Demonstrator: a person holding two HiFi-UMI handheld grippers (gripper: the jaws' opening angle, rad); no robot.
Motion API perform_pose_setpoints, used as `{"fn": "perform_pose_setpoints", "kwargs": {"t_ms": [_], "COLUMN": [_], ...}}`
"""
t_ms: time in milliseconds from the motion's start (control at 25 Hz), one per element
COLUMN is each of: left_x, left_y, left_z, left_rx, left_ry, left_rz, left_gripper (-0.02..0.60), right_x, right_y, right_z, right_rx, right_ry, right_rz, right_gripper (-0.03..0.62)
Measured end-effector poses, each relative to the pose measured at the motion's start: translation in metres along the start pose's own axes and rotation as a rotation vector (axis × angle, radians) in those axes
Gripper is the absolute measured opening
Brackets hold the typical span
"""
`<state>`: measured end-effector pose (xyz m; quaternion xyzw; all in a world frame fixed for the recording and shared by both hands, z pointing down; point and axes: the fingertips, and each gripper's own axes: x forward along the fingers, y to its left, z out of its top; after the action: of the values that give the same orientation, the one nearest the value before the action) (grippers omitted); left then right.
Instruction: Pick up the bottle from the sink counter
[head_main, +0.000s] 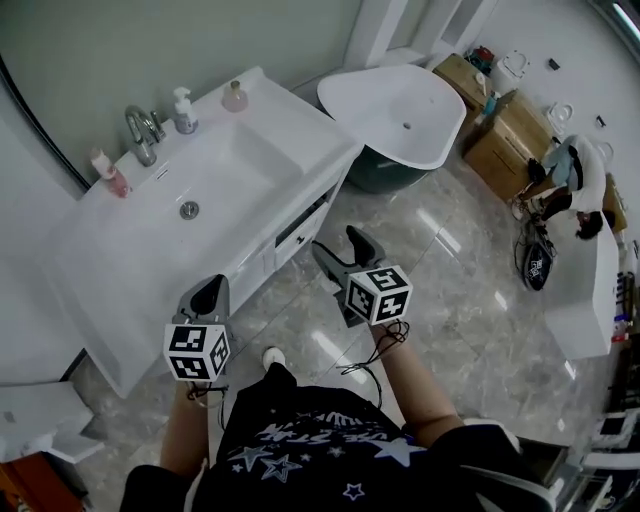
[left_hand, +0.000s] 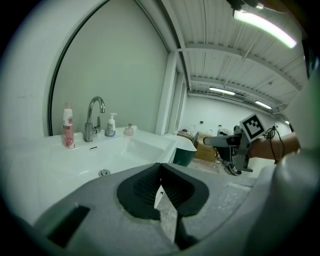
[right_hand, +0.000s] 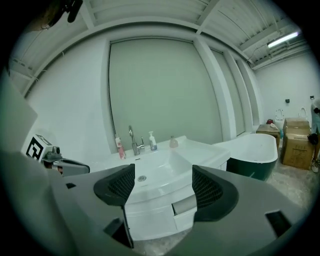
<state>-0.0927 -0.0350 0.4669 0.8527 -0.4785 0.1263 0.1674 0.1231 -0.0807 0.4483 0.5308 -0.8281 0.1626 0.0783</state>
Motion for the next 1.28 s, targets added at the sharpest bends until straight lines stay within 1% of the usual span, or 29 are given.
{"fn": "perform_pose_setpoints", "kwargs": {"t_ms": [160, 320, 520, 640, 760, 880, 1080, 1280], "left_x": [0.023, 0.038, 0.064, 0.087, 0.112, 0.143, 0.189, 0.221], "left_y": [0.034, 0.06, 0.085, 0.104, 0.126, 0.145, 0.175, 0.195], "left_z": [0.015, 0.021, 0.03, 0.042, 0.057, 0.076, 0.096, 0.104], "left_rx": [-0.002, -0.024, -0.046, -0.061, -0.095, -0.116, -0.139, -0.167], "left_ry": [-0.006, -0.002, 0.011, 0.019, 0.021, 0.019, 0.032, 0.055], "left_rz": [0.029, 0.066, 0.139, 0.2, 0.27, 0.321, 0.395, 0.453], "left_gripper": [0.02, 0.019, 0.018, 0.02, 0.02, 0.02, 0.02, 0.02], "right_x": [0.05, 0.092, 0.152, 0.198, 0.249, 0.298, 0.374, 0.441], "right_y": [-0.005, -0.01, -0.032, -0.048, -0.057, -0.068, -0.078, -0.083], "right_z": [0.015, 0.028, 0.049, 0.071, 0.096, 0.119, 0.132, 0.138], "right_rx": [-0.008, -0.011, 0.011, 0.012, -0.027, -0.066, -0.11, -0.133], "right_ry": [0.004, 0.001, -0.013, -0.02, -0.012, 0.0, 0.058, 0.095], "right_rz": [0.018, 0.046, 0.102, 0.148, 0.219, 0.274, 0.366, 0.417], "right_gripper": [0.345, 0.345, 0.345, 0.345, 0.345, 0.344, 0.322, 0.312]}}
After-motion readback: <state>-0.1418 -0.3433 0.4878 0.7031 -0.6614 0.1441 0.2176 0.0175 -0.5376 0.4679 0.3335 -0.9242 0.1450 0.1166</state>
